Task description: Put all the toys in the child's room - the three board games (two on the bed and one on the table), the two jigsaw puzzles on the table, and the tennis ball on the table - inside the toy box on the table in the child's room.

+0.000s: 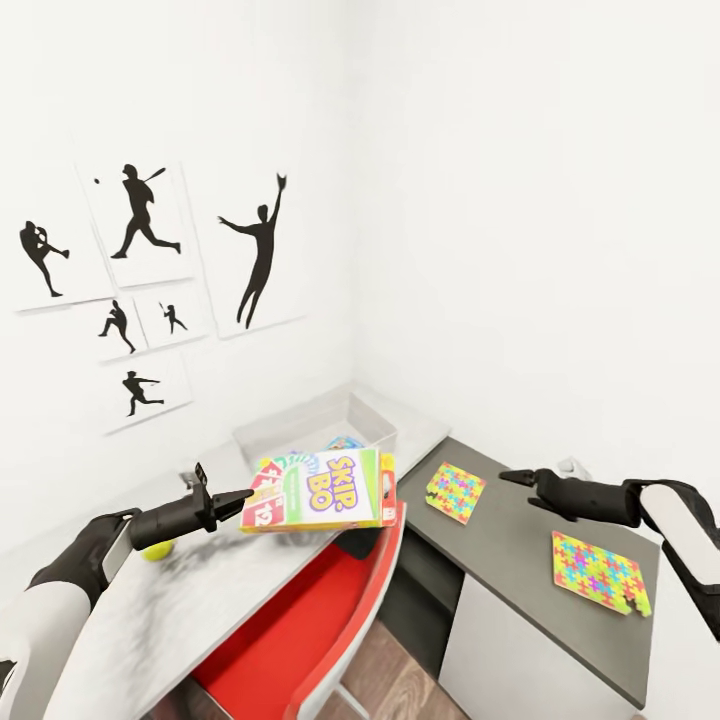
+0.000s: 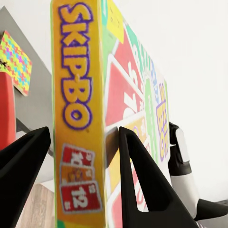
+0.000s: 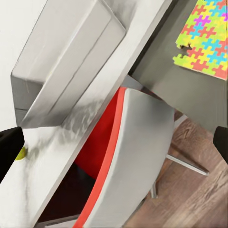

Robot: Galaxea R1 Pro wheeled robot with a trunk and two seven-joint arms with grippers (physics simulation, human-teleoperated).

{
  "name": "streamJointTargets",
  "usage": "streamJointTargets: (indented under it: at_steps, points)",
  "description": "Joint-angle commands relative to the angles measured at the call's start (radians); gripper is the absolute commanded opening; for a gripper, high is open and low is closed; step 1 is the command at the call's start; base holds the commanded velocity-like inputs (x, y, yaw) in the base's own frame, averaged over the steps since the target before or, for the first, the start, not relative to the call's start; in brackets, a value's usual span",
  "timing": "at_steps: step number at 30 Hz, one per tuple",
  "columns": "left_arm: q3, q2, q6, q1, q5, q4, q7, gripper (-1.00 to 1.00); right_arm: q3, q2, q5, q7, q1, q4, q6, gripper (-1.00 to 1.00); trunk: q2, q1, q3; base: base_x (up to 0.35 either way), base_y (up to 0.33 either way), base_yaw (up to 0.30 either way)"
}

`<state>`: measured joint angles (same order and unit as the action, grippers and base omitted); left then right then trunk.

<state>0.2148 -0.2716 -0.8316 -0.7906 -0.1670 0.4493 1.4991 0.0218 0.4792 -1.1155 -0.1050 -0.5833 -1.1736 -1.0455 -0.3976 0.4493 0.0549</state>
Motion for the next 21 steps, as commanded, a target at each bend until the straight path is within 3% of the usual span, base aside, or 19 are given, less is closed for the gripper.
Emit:
streamJointTargets:
  at_steps: [1, 12, 21]
  points:
    - [0.001, 0.000, -0.011, -0.001, 0.001, 0.000, 0.004, -1.00, 0.003, -0.003, 0.011, -0.011, -0.001, 0.000, -0.002, 1.00, -0.002, 0.001, 0.002, 0.000, -0.248, 0.000]
    - [0.002, 0.000, -0.010, -0.001, 0.001, 0.000, 0.004, -1.00, 0.006, -0.007, 0.011, -0.012, -0.003, -0.001, -0.002, 1.00, -0.002, 0.001, 0.002, 0.050, -0.115, 0.000]
    - [0.003, -0.001, -0.011, -0.001, 0.001, 0.000, 0.004, -1.00, 0.007, -0.007, 0.011, -0.010, -0.002, -0.001, -0.002, 1.00, -0.002, 0.001, 0.002, 0.153, 0.056, 0.003]
